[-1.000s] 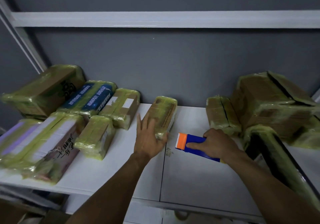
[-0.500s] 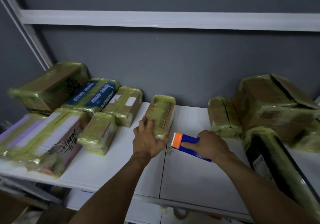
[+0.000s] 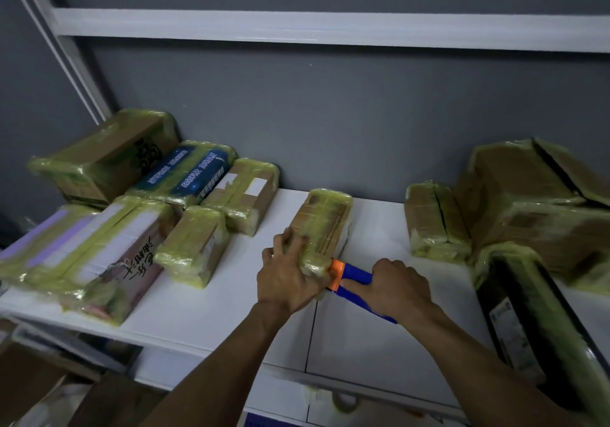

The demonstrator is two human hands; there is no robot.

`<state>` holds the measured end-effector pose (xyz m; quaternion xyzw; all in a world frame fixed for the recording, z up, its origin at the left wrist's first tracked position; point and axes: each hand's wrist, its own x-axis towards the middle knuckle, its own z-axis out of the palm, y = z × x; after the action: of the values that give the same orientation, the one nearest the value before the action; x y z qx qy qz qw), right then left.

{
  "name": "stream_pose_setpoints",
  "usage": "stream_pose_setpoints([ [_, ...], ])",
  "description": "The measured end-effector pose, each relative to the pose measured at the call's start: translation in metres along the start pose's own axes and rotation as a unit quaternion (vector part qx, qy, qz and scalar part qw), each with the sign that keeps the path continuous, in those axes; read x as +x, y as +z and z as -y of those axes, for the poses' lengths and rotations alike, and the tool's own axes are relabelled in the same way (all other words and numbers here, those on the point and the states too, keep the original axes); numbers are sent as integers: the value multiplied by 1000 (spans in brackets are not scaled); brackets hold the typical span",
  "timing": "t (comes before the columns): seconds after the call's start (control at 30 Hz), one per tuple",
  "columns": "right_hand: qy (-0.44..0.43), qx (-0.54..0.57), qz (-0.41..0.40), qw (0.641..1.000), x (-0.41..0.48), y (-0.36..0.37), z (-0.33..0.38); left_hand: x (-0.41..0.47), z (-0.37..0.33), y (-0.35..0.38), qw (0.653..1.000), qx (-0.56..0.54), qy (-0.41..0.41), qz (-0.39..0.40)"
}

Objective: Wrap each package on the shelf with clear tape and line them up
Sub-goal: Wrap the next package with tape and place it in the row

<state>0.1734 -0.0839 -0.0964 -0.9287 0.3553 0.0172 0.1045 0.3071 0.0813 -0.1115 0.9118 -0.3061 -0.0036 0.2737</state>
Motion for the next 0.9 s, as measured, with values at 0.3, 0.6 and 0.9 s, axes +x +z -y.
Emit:
stream_pose_setpoints([
  [0.3, -11, -18, -37, 999, -11, -1, 5, -1, 0, -6, 1000, 22, 9, 13],
  [0.6, -21, -89, -78, 993, -18, 4, 8, -6, -4, -11, 1000, 15, -9, 16],
  [0.9, 41, 99, 20, 994, -4, -4, -13, -8, 30, -21, 996, -60, -43, -57],
])
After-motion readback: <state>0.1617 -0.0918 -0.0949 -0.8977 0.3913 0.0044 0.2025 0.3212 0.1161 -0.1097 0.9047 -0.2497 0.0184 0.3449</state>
